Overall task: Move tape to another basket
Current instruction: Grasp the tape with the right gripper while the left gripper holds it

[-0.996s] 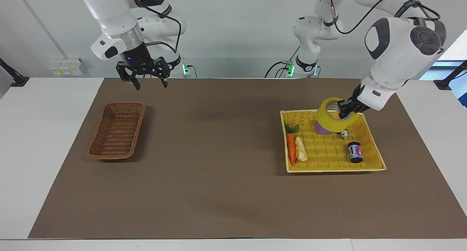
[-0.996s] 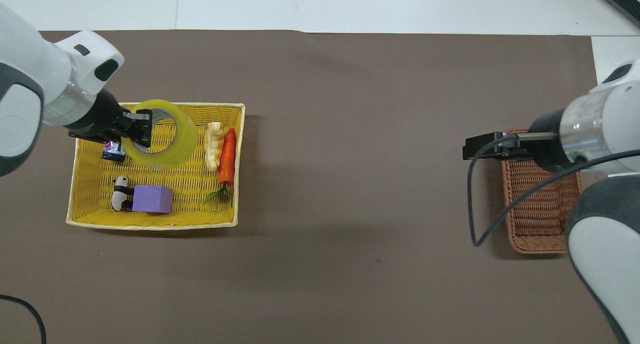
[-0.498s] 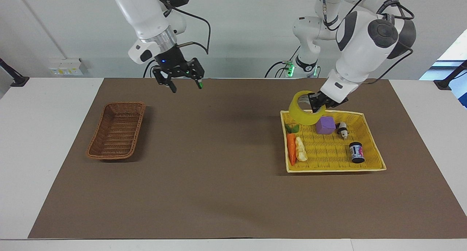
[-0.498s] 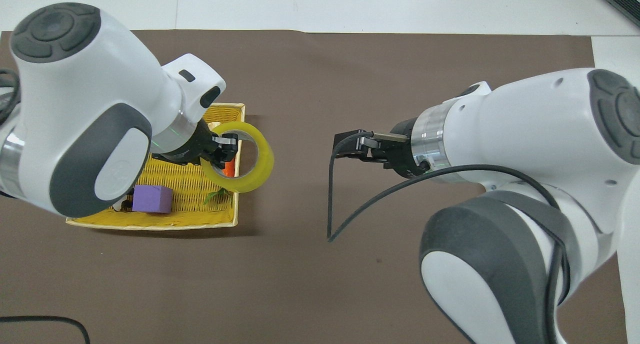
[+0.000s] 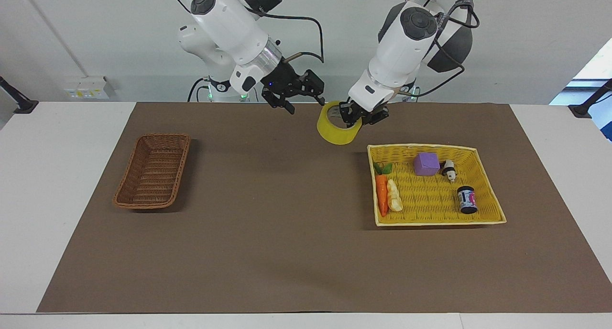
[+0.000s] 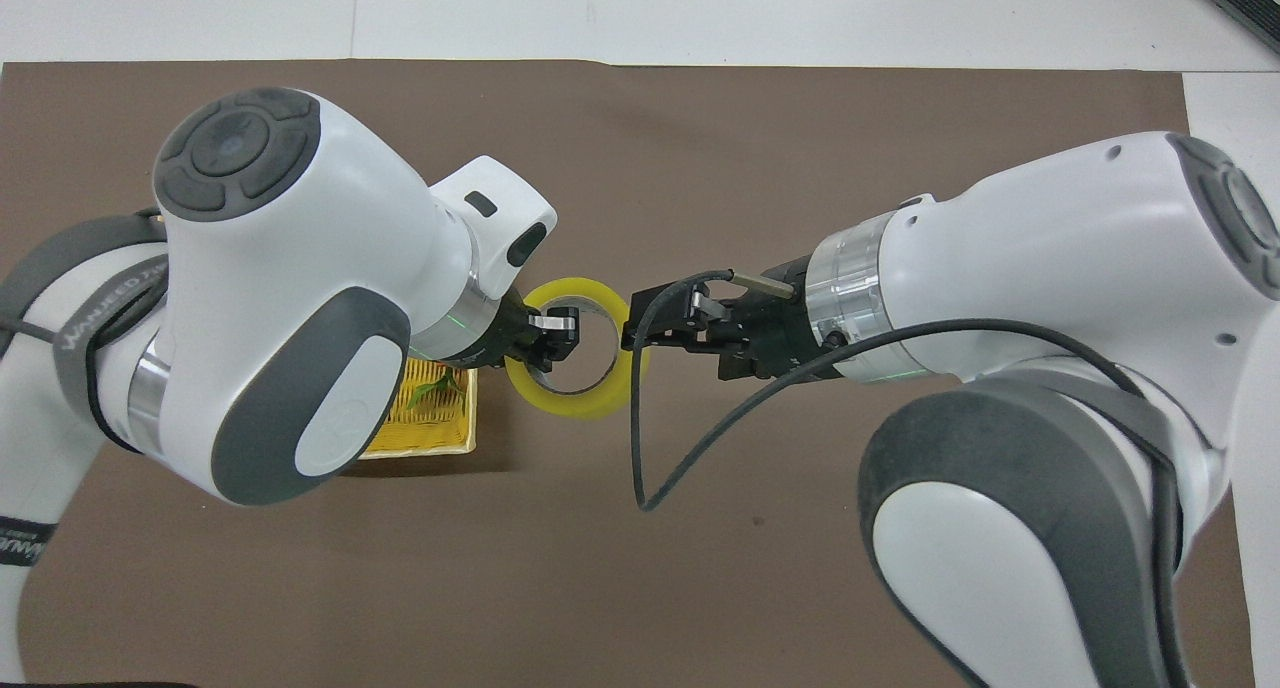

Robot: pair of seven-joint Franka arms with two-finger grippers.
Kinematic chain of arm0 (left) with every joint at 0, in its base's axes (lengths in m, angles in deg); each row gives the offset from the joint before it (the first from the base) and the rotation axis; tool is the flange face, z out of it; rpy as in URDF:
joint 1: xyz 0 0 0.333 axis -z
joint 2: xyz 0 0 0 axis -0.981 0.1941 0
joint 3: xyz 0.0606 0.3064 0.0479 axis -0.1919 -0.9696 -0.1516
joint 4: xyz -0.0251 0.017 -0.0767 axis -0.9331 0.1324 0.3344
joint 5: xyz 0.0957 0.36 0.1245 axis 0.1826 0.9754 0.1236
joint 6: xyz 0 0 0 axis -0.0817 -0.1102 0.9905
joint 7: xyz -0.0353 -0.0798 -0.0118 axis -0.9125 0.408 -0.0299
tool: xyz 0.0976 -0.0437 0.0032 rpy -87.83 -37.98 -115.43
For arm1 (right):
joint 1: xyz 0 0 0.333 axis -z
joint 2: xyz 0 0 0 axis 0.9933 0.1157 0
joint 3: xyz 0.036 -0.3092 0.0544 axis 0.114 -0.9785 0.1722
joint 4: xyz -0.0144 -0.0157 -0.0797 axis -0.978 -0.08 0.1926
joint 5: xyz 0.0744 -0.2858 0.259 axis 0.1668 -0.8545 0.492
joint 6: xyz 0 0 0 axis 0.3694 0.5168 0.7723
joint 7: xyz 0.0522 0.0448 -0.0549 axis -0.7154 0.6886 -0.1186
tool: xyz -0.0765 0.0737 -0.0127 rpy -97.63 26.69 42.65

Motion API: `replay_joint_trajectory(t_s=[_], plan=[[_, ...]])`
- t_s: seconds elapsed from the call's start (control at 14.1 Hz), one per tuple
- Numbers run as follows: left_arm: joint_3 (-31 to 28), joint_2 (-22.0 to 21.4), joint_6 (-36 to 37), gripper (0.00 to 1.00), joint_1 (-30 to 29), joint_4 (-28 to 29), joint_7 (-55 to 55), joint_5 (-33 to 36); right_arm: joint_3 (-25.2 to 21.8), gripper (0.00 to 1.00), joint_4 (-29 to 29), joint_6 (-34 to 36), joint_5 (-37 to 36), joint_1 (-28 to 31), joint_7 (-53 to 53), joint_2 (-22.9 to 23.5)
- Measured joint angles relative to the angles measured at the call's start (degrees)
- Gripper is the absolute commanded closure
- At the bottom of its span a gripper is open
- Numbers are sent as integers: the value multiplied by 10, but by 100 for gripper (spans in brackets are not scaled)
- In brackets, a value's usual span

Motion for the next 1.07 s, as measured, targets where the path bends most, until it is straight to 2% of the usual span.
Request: replay_joint_trajectory(t_s=[0.36, 0.71, 0.92, 1.0, 1.07], plan=[[1, -3, -2, 100, 8, 4, 0, -66, -2, 0, -30, 6, 35, 6, -45, -3], [-5, -7, -3, 100, 10, 4, 0, -130, -4, 0, -55, 6, 38, 14, -65, -8], [-8, -9, -4, 100, 5, 5, 0, -156, -4, 74, -58, 4, 47, 15, -66, -12], [-8, -10, -4, 100, 5, 5, 0, -160, -4, 94, -58, 3, 50, 15, -66, -14], [-8, -10, -4, 100, 5, 5, 0, -162, -4, 100, -58, 3, 51, 14, -66, -16]])
